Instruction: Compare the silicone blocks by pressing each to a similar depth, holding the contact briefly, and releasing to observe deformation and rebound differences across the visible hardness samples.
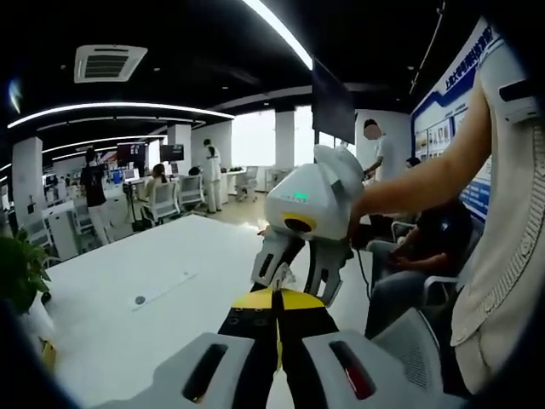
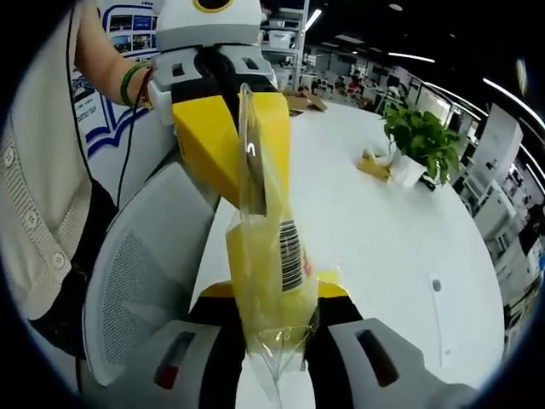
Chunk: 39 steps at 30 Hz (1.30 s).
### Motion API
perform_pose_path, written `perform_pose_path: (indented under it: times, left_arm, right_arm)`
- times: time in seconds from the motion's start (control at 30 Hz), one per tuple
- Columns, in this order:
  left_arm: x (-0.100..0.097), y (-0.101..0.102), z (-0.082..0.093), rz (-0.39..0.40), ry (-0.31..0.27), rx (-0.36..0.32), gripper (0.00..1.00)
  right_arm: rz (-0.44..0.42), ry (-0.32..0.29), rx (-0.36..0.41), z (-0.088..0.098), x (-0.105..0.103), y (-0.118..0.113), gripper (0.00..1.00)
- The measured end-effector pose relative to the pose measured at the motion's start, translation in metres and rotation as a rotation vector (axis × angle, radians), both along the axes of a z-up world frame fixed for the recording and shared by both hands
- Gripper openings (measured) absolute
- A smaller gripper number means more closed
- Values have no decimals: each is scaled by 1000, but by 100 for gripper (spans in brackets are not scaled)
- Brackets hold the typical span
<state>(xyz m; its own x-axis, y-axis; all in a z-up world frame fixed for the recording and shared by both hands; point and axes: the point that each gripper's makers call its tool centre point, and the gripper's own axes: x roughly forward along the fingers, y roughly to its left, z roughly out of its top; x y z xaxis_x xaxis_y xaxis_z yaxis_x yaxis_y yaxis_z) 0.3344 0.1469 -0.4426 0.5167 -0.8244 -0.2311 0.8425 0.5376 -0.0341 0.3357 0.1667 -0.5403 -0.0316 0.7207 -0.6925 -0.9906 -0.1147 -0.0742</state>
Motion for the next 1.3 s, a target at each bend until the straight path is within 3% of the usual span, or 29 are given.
perform_pose_path:
  times: [0.63, 0.83, 1.2, 1.3]
  left_arm:
    - [2, 2, -2, 12, 18, -11, 0]
    - [2, 2, -3, 33, 62, -55, 0]
    - [2, 5, -7, 63, 117, -114, 0]
    - [1, 3, -11, 65, 132, -120, 0]
  right_arm:
    - [25, -4, -13, -5, 0, 3, 25]
    - [13, 0, -14, -6, 0, 3, 27]
    - [-60, 27, 42, -3, 1, 4, 37]
    - [-121, -6, 90, 6, 6, -1, 45]
